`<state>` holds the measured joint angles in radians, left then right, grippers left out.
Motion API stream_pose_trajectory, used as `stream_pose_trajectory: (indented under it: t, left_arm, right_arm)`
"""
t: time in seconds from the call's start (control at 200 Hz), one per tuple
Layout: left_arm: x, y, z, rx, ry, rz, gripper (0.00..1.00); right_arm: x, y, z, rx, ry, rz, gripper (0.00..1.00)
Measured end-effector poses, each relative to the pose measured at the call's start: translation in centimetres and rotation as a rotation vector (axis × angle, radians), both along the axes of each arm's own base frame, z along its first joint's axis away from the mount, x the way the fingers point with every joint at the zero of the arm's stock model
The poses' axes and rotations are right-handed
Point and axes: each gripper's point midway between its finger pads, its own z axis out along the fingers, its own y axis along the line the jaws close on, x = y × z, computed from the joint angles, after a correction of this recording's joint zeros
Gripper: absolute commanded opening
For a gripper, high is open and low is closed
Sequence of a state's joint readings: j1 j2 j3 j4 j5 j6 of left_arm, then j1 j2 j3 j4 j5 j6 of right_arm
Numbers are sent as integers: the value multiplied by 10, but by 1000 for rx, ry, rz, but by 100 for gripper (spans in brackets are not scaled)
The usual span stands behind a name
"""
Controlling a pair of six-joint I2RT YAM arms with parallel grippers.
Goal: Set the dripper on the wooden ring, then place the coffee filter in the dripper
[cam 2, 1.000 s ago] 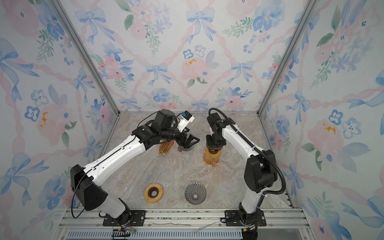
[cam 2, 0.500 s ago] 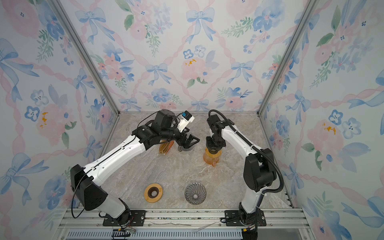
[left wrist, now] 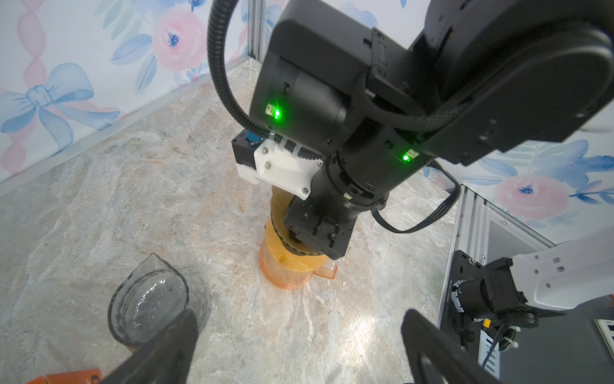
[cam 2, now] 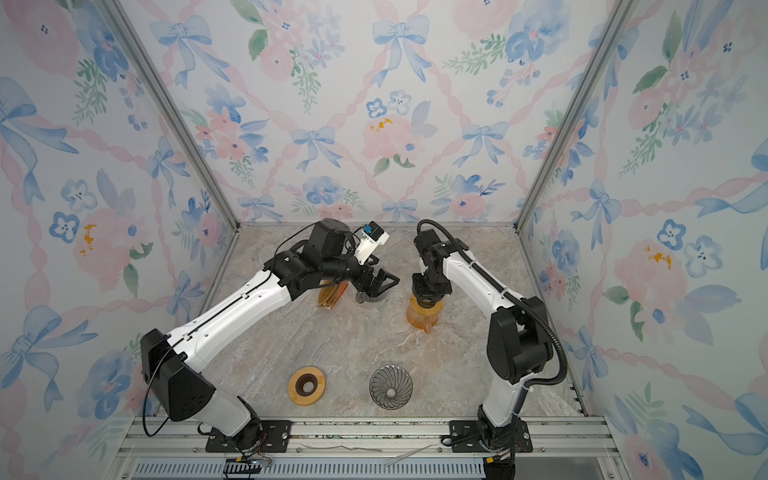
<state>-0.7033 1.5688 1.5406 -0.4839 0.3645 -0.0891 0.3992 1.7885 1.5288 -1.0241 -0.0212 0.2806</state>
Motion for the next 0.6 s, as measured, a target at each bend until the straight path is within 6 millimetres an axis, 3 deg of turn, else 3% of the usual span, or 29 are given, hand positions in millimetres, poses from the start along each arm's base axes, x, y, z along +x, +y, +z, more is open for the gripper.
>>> stream_pose_trajectory:
  t: [0.6]
  left_arm:
    - [0,0,0,0,0,0,98]
  right_arm:
    - [4,-6,26,-15,-77,13,24]
